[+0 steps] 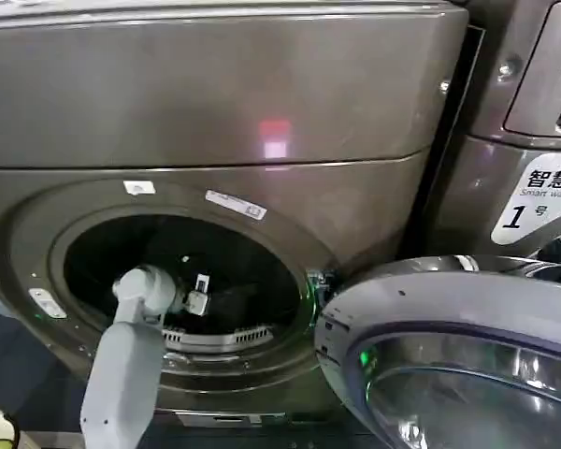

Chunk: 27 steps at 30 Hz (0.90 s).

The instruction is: Grasp the clothes from the dryer.

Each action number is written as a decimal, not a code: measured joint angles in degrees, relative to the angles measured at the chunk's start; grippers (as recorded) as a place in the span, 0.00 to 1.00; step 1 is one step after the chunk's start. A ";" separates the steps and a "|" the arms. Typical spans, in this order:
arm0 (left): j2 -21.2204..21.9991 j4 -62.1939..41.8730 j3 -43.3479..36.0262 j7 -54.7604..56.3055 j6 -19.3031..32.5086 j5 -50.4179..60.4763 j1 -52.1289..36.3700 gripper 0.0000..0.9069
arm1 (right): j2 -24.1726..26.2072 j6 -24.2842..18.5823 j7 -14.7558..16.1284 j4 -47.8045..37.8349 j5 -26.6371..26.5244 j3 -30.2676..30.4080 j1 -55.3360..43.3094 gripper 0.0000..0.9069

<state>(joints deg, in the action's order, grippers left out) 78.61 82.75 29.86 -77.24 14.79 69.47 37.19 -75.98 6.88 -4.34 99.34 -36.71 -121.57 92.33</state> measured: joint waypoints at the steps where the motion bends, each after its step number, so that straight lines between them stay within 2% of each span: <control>1: 0.07 -0.75 0.02 0.00 -0.22 -0.02 -0.40 0.75 | 0.03 0.00 0.00 0.00 0.00 0.00 0.00 1.00; 2: 0.16 -1.45 0.02 0.00 -0.38 -0.05 -0.73 0.36 | 0.06 0.00 0.00 0.00 0.00 -0.01 0.02 1.00; 3: 0.33 -2.22 0.03 0.00 -0.45 0.00 -1.03 0.15 | 0.08 0.00 0.00 0.00 0.00 -0.01 0.02 1.00; 5: 0.56 -3.46 0.03 -0.01 -0.54 0.00 -1.65 0.14 | 0.09 0.00 0.00 0.00 0.00 -0.01 0.03 1.00; 7: 0.76 -4.60 0.06 0.01 -0.70 -0.25 -2.33 0.03 | 0.10 -0.01 0.00 -0.06 -0.01 -0.02 0.09 1.00; 8: 0.78 -5.13 0.10 0.05 -0.75 -0.34 -2.64 0.00 | 0.12 -0.03 0.00 -0.12 -0.01 -0.05 0.12 1.00; 19: 1.01 -7.93 0.19 0.02 -3.52 -2.62 -3.92 0.00 | 0.29 -0.12 -0.11 -0.34 0.02 0.23 -0.03 1.00; 27: 1.90 -6.69 0.25 4.56 -8.75 -9.26 -5.06 0.00 | 0.28 -0.13 -0.05 -0.44 0.29 0.63 -0.18 1.00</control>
<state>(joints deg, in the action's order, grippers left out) 80.51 76.06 30.11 -72.68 6.04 60.21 32.13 -75.71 6.76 -4.38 98.89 -36.42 -120.94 92.15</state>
